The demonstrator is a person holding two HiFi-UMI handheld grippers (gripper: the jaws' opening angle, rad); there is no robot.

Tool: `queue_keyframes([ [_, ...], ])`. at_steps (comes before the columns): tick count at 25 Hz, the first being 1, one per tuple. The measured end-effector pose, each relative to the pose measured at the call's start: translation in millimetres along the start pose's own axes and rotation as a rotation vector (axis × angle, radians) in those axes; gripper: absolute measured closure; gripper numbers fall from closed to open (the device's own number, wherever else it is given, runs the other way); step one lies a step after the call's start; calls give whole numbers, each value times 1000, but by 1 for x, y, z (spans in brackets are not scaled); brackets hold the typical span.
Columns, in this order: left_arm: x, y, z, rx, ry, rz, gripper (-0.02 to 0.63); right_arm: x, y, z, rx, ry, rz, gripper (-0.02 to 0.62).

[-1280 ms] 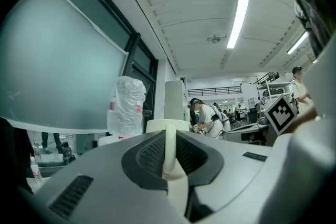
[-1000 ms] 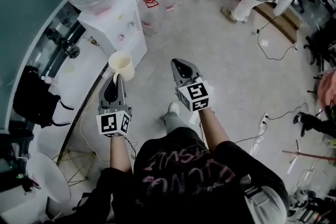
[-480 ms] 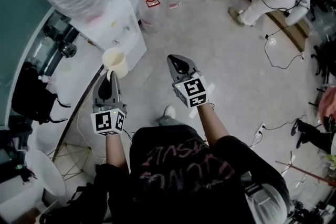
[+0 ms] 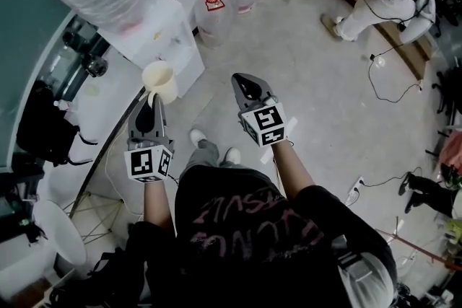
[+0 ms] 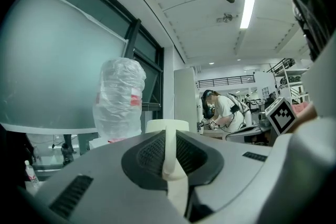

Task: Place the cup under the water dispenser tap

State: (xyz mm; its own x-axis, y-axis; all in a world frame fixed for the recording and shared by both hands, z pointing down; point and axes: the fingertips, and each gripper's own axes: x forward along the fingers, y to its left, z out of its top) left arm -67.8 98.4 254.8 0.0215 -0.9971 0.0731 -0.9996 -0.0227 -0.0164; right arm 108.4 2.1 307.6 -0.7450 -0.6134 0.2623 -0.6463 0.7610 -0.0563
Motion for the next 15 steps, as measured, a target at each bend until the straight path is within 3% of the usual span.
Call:
queue_keyframes([
  [15,74,37,-17,-38,12,-34,560,76,-27,2,-6,47,-28,580],
])
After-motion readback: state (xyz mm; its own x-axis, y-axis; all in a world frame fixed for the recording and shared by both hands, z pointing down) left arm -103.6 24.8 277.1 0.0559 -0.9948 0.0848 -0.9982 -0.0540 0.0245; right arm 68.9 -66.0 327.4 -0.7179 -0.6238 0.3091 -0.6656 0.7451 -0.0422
